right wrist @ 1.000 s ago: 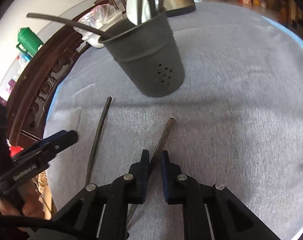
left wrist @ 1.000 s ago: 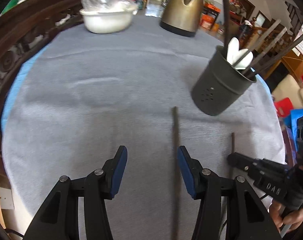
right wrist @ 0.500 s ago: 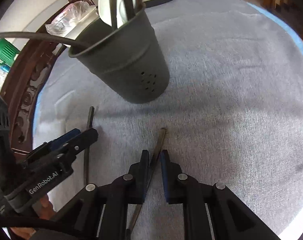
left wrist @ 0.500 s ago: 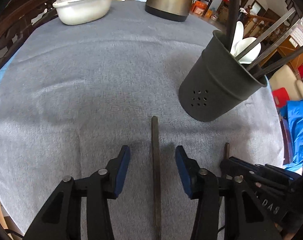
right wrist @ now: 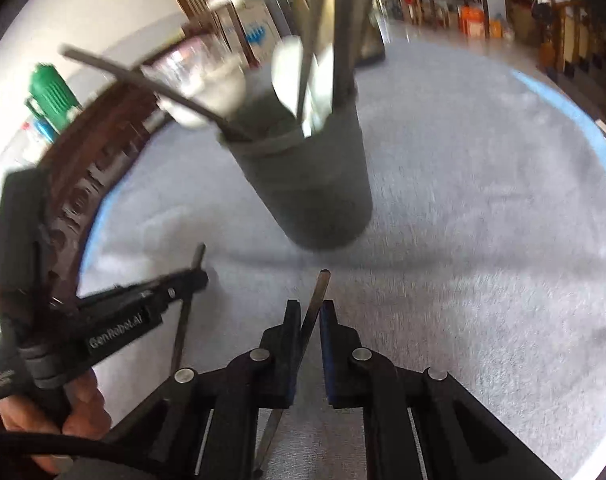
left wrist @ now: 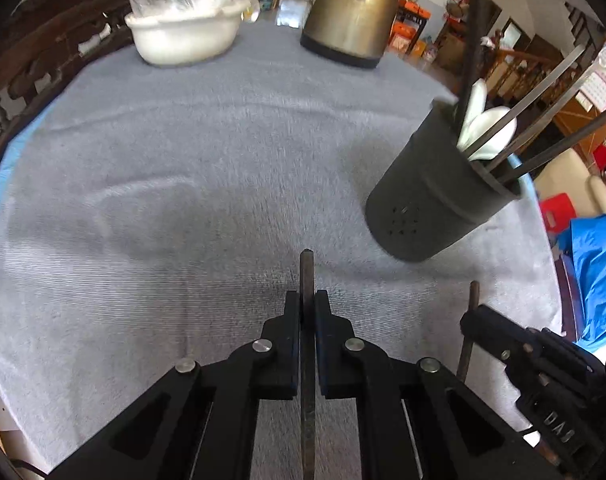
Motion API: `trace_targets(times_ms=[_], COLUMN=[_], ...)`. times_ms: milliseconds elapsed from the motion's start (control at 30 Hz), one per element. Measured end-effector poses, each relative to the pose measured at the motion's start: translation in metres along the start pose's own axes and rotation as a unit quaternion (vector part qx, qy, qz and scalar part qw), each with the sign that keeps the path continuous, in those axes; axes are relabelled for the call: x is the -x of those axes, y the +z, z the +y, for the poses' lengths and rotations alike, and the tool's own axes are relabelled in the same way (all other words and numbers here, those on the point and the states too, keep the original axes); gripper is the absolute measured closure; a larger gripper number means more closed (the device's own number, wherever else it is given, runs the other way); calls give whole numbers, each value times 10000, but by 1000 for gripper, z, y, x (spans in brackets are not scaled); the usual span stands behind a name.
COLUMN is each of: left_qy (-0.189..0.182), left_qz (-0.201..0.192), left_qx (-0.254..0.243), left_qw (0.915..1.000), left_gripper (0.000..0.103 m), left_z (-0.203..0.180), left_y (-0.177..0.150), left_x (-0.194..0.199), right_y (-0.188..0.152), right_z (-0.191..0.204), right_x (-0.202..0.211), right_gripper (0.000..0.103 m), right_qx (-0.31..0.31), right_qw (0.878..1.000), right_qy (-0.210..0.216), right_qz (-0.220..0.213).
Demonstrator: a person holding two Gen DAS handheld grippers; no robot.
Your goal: Organize utensils
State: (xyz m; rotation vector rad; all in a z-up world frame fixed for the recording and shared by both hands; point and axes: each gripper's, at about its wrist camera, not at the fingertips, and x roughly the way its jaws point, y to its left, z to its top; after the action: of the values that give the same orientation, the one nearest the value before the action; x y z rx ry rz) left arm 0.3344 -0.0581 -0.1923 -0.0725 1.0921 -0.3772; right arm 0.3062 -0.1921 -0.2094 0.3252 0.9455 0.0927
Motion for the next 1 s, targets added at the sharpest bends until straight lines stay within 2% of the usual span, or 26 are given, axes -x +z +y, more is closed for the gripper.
trace_targets(times_ms=[200, 433, 633, 700, 800, 1000], left_qy=[211, 635, 765, 762, 718, 491], left_qz=[-590, -1197, -1522, -1562, -1498, -981], left_qx=[-102, -352, -543, -579, -565, -74], left_qw=[9980, 9901, 9839, 9831, 9845, 9939], left_gripper=[96, 97, 97, 97, 97, 97], left_z=[-10, -32, -41, -43, -42, -4], left_y=[3, -3, -7, -7, -7, -5], left_x=[41, 83, 102, 105, 105, 84], right_y=[6, 3, 3, 3, 4, 1], right_z=[-2, 3, 6, 8, 7, -7], right_x=[31, 50, 69, 74, 70, 54], right_gripper=[95, 95, 96, 96, 96, 96], right_qx=[-162, -177, -125, -82, -71, -225], right_qw=[9959, 9910, 9859, 9851, 9878, 9927], right_qy=[405, 468, 531, 552, 492, 496], right_qz=[-794, -1241, -1583, -1628, -1473, -1079])
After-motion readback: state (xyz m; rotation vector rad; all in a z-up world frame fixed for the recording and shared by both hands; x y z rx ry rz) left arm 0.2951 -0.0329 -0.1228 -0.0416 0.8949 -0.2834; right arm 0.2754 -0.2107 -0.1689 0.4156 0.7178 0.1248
